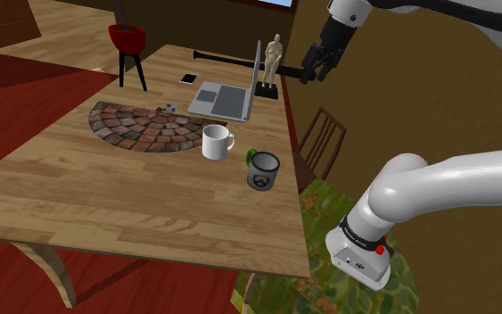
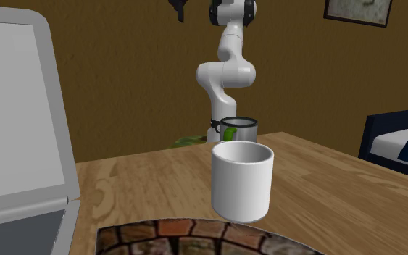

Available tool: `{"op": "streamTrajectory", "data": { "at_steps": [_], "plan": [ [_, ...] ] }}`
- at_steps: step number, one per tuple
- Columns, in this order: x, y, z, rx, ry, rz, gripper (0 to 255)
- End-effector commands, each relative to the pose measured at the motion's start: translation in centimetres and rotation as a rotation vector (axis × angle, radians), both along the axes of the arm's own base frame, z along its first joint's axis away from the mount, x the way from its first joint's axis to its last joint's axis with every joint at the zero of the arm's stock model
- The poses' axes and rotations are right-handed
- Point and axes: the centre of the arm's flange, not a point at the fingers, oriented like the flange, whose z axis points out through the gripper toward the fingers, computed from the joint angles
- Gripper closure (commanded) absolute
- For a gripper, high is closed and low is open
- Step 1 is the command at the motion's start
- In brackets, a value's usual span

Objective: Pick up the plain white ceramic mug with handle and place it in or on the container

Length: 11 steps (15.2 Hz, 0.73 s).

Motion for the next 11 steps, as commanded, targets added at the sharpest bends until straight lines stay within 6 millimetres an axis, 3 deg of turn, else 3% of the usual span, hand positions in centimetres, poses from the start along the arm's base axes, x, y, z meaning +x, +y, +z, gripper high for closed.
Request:
{"op": "streamTrajectory", "data": {
  "at_steps": [1,11],
  "plan": [
    [0.0,0.0,0.0,0.000,0.000,0.000,0],
    [8.7,7.1,-7.8,-0.017,0.043,-0.036,0]
  ]
}}
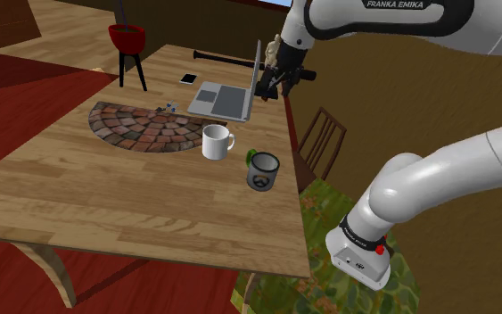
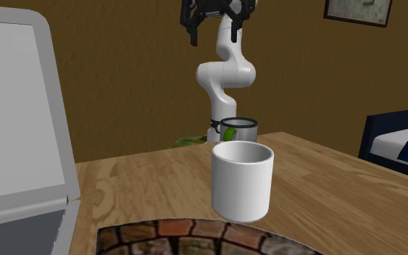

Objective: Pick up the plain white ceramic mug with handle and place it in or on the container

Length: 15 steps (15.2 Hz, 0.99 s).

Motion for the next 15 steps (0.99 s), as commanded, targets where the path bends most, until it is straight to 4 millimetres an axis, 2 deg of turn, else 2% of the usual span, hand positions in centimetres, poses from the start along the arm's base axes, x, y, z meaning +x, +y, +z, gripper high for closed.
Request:
{"op": "streamTrajectory", "data": {
  "at_steps": [1,15],
  "plan": [
    [1.6,1.5,-1.7,-0.003,0.008,-0.008,0],
    [13.6,10.6,-13.5,-0.027,0.067,-0.059,0]
  ]
}}
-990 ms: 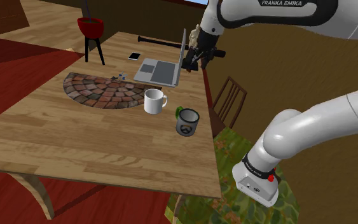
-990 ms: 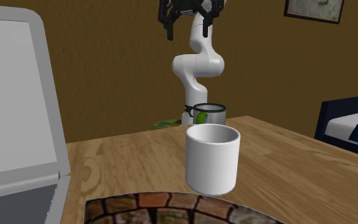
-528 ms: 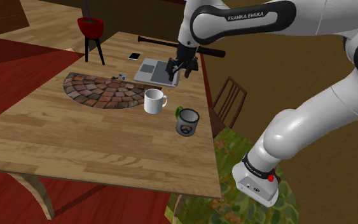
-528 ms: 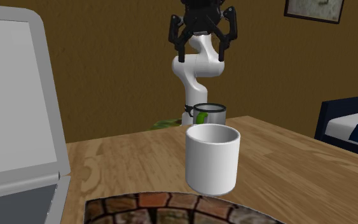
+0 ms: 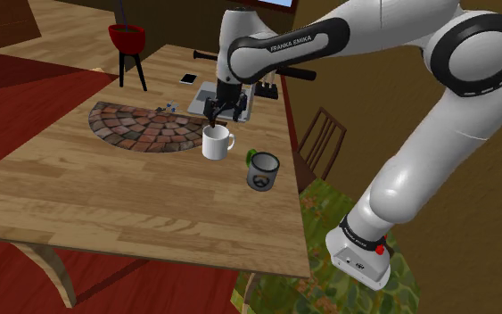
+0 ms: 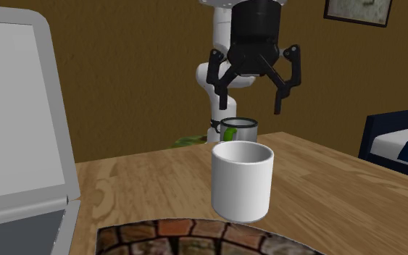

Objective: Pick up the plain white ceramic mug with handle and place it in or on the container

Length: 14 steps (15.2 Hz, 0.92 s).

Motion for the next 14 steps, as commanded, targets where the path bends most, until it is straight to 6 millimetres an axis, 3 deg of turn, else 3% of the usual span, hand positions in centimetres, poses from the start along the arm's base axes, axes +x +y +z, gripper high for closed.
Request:
{"op": "streamTrajectory", "data": {
  "at_steps": [1,5,14],
  "plan": [
    [1.8,1.6,-1.8,-0.002,0.009,-0.008,0],
    [5.2,4.0,-5.3,-0.009,0.026,-0.023,0],
    [5.4,4.0,-9.5,-0.009,0.026,-0.023,0]
  ]
}}
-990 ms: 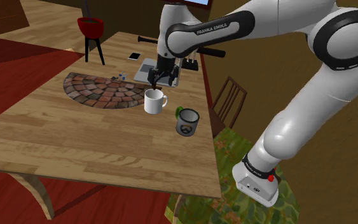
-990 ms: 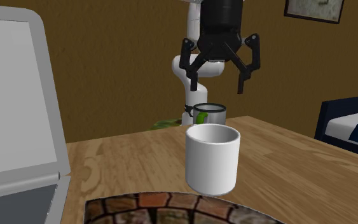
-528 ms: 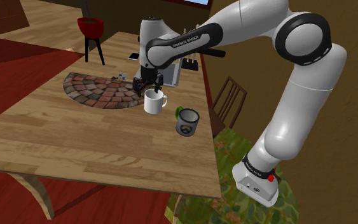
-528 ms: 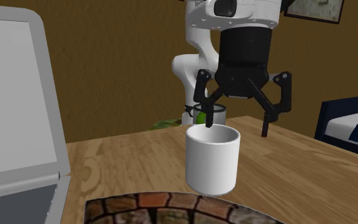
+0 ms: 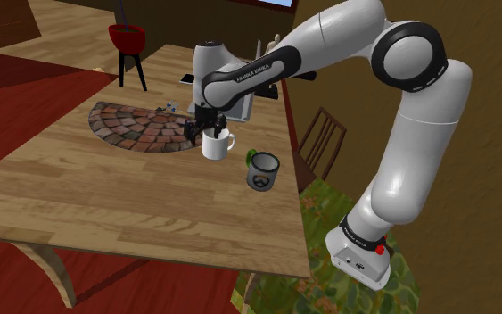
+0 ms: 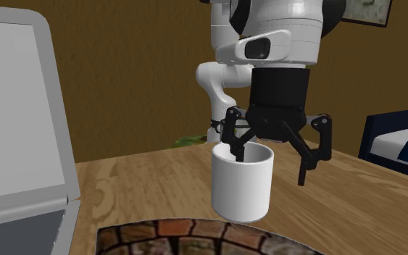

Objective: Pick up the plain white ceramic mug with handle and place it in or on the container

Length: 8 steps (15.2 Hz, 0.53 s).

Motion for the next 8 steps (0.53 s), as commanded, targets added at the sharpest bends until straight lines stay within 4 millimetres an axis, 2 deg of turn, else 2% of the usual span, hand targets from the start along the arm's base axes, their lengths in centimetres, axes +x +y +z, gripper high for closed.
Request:
{"op": "streamTrajectory", "data": {
  "at_steps": [1,7,8],
  "plan": [
    [0.01,0.04,-0.35,0.000,-0.001,0.000,0],
    [0.01,0.05,-0.34,0.000,-0.001,0.000,0],
    [0.01,0.05,-0.34,0.000,-0.001,0.000,255]
  ]
}}
